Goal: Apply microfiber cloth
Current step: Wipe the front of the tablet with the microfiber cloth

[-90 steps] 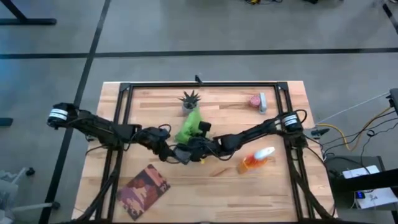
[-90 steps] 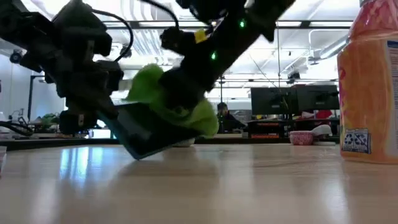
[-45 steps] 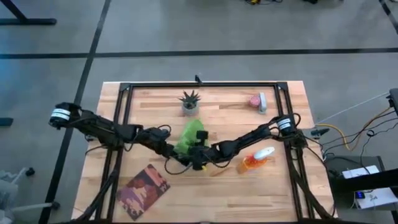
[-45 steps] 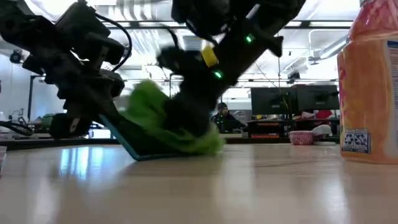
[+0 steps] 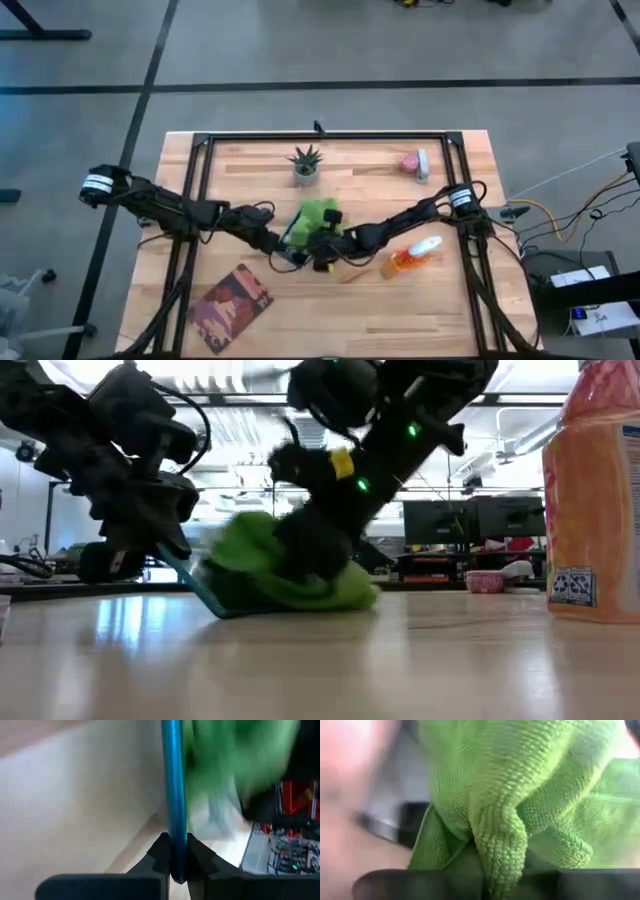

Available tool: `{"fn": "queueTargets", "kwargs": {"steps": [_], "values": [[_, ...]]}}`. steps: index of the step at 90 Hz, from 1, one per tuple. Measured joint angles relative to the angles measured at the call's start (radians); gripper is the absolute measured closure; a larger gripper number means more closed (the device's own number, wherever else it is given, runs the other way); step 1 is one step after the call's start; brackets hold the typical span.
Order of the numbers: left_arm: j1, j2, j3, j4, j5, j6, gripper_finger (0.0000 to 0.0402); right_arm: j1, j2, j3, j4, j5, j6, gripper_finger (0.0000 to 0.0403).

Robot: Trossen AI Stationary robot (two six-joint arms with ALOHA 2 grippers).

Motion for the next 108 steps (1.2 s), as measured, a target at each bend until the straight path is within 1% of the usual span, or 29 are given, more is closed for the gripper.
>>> {"fn": "queueTargets", "kwargs": {"steps": [11,20,28,38,44,53,58,69,71,76,83,89,96,102,108], "values": [[0.024,0.002,0.000,0.020,-0.014,0.027,0.0392,-0.002,0.001,0.000,0.030,-0.049,-0.020,0.0400],[0.047,0.002,0.002,0.024,-0.016,0.047,0.0392,-0.004,0.004,0.000,0.051,-0.133,-0.038,0.0400],[0.063,0.003,0.002,0.027,-0.027,0.062,0.0392,-0.002,0.027,0.002,0.100,-0.192,-0.060,0.0400],[0.070,0.003,0.003,0.026,-0.025,0.077,0.0392,-0.003,0.068,0.013,0.155,-0.229,-0.072,0.0400],[0.071,0.003,0.003,0.026,-0.026,0.077,0.0392,-0.006,0.072,0.016,0.152,-0.190,-0.078,0.0400],[0.074,0.003,0.003,0.025,-0.031,0.079,0.0392,-0.006,0.058,0.016,0.124,-0.081,-0.114,0.0400],[0.073,0.003,0.003,0.023,-0.019,0.078,0.0392,-0.009,0.032,0.015,0.082,0.029,-0.149,0.0400],[0.069,0.003,0.002,0.018,0.033,0.084,0.0392,-0.032,-0.034,0.022,-0.026,0.309,-0.205,0.0400],[0.069,0.003,0.002,0.018,0.033,0.088,0.0392,-0.037,-0.044,0.022,-0.048,0.346,-0.206,0.0400],[0.069,0.003,0.002,0.018,0.033,0.097,0.0392,-0.049,-0.066,0.021,-0.113,0.393,-0.185,0.0400],[0.068,0.003,0.002,0.018,0.034,0.098,0.0392,-0.069,-0.086,0.016,-0.212,0.398,-0.115,0.0400],[0.068,0.003,0.002,0.020,0.031,0.098,0.0392,-0.082,-0.091,0.013,-0.238,0.359,-0.048,0.0400],[0.068,0.003,0.002,0.020,0.030,0.098,0.0392,-0.085,-0.090,0.001,-0.233,0.282,0.009,0.0400],[0.068,0.003,0.002,0.020,0.030,0.096,0.0392,-0.074,-0.064,-0.004,-0.188,0.214,0.057,0.0400],[0.068,0.004,0.000,0.017,0.030,0.090,0.0392,-0.061,-0.036,-0.018,-0.165,0.184,0.087,0.0400]]}}
